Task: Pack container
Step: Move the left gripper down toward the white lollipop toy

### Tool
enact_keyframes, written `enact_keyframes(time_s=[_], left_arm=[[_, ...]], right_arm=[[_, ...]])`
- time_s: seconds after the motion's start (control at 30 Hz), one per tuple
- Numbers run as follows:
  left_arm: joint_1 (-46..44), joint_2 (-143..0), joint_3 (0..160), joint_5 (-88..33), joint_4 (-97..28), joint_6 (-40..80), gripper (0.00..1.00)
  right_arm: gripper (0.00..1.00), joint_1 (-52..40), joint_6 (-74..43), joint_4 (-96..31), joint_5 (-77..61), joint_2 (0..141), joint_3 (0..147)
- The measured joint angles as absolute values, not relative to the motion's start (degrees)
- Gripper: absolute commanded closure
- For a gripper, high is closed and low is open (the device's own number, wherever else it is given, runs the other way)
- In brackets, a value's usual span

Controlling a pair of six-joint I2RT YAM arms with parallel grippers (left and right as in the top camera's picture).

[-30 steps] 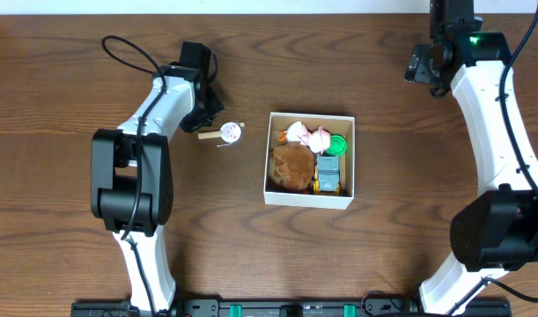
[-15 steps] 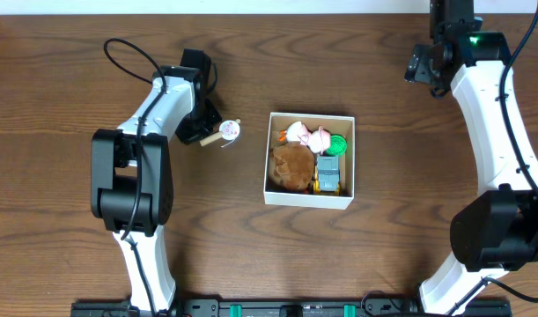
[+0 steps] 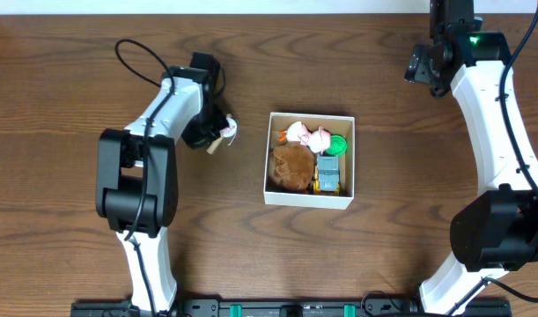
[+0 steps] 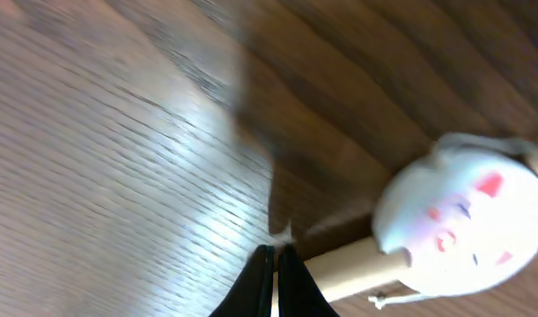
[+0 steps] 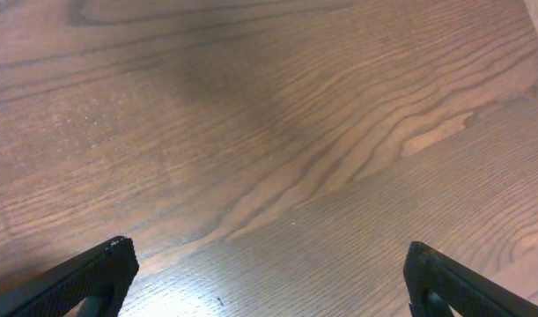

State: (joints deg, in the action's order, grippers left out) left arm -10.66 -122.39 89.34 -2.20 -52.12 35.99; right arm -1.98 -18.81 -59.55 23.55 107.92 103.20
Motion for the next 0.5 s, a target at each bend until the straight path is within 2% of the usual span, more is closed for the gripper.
enact_keyframes(time_s=[0.5], left_arm=[[-13.69,-122.39,89.34,-3.92,-52.27,36.05,0.94]], right_arm=[[0.01,-1.98,-18.83,-59.53,23.4,107.92,103.2]])
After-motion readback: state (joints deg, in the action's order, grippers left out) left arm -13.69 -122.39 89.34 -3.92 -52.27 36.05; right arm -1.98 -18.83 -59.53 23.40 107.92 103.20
